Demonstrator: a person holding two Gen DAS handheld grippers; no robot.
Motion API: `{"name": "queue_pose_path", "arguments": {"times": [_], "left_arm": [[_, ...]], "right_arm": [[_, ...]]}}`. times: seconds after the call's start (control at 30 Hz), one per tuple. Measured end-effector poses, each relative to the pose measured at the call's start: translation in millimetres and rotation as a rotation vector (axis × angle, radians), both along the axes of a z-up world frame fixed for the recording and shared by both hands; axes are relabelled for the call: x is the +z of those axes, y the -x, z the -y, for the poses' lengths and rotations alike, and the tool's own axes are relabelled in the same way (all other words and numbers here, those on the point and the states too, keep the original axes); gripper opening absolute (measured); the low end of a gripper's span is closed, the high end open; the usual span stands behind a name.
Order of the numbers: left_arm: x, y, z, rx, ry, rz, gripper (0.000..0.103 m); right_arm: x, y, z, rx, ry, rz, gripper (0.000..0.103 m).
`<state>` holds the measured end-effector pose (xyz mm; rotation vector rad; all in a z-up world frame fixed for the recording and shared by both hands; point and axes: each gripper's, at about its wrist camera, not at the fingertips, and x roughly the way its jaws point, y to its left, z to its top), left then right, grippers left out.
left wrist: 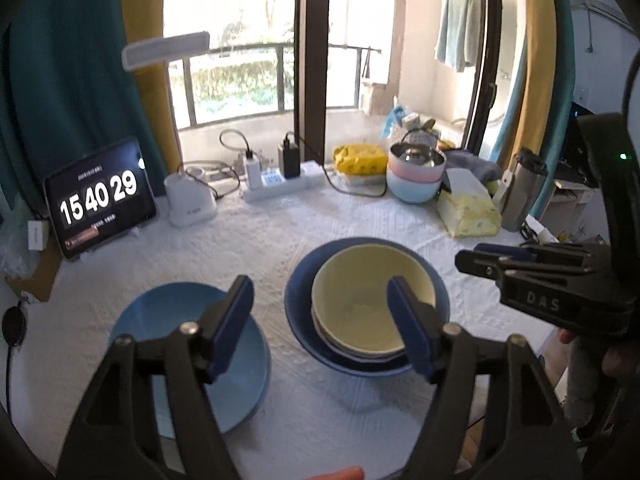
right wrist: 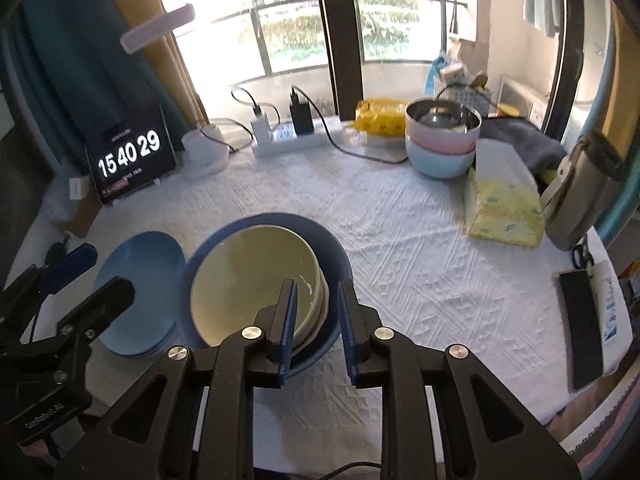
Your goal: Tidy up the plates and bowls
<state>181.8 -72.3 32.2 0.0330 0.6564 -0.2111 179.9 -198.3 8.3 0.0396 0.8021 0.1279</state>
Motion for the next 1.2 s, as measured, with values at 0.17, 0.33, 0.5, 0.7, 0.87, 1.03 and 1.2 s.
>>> {"name": "queue_pose_path", "arguments": {"times": [0.17,0.33,0.5,0.7,0.87,1.03,1.2], "left_arm": [[13,12,-3,0.011,0.005,0.056,0.086],[25,31,-5,0.017,0.034,0.127,0.087],[40,50,-8,0.031,0.033,0.205,0.087],[47,77,-17,0.053,0.033,0.274,0.096],[48,95,-30,0.096,0.049,0.280,0.097],[50,112,-42,0.121,0.060,0.293,0.097],[40,122,-49,0.139,0.043,0.289,0.097]], "right_arm": [[23,24,-6,-0.003,0.029,0.089,0.033],[46,49,-14,0.009,0.060,0.174,0.047],[62,70,-20,0.018,0.083,0.239,0.053],[74,93,-23,0.018,0.099,0.312,0.058],[75,116,-28,0.030,0.089,0.348,0.059],[72,137,-34,0.039,0.074,0.374,0.060],[66,145,-40,0.047,0.051,0.376,0.060]]}}
